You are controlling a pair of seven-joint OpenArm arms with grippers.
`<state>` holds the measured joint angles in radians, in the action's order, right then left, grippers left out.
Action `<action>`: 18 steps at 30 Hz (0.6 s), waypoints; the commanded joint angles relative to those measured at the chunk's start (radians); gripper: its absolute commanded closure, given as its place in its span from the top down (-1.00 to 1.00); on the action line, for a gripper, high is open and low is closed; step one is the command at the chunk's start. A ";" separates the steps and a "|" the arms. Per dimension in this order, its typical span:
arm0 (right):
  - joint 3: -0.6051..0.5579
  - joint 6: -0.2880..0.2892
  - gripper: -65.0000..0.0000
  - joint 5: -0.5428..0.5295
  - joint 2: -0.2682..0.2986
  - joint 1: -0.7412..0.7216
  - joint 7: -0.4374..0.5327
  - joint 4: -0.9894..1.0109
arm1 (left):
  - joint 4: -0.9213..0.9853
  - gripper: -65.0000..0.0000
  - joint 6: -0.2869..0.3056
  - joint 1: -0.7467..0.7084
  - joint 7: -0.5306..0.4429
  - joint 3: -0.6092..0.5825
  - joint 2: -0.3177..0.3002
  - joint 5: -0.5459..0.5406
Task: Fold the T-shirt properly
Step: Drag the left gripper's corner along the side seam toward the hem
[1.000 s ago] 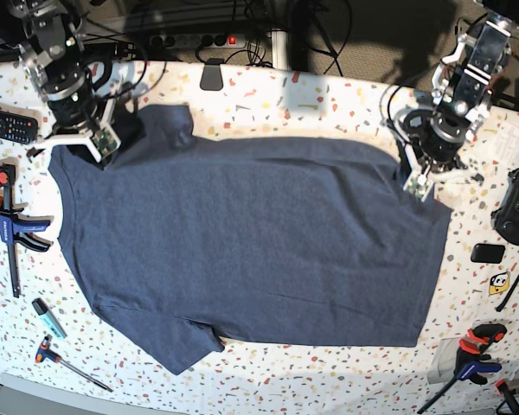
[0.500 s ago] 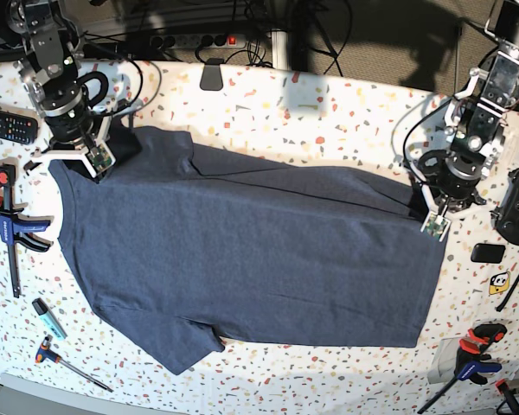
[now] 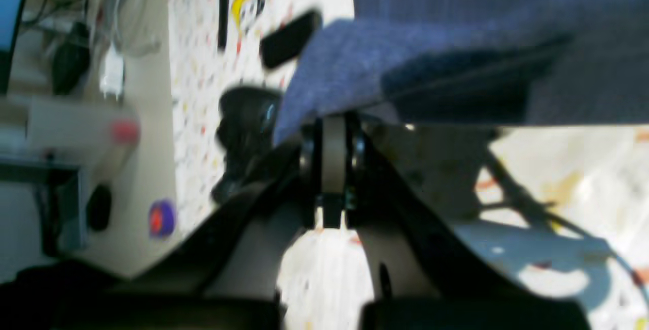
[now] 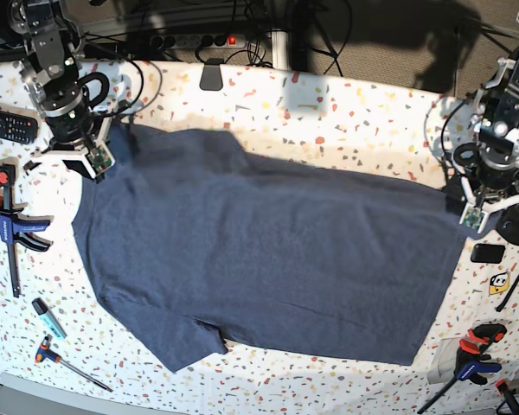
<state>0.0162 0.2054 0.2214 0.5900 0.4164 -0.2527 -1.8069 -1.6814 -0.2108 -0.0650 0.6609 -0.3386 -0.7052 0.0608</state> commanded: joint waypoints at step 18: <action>0.008 -0.018 -1.00 0.002 -0.017 -0.002 0.013 -0.014 | 0.026 -1.00 0.051 0.106 -0.225 0.010 0.019 -0.124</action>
<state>0.0166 0.2058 0.2218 0.5598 0.4183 -0.2558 -1.8065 -1.6424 -0.1474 0.0242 0.4507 -0.3397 -0.6674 -0.0711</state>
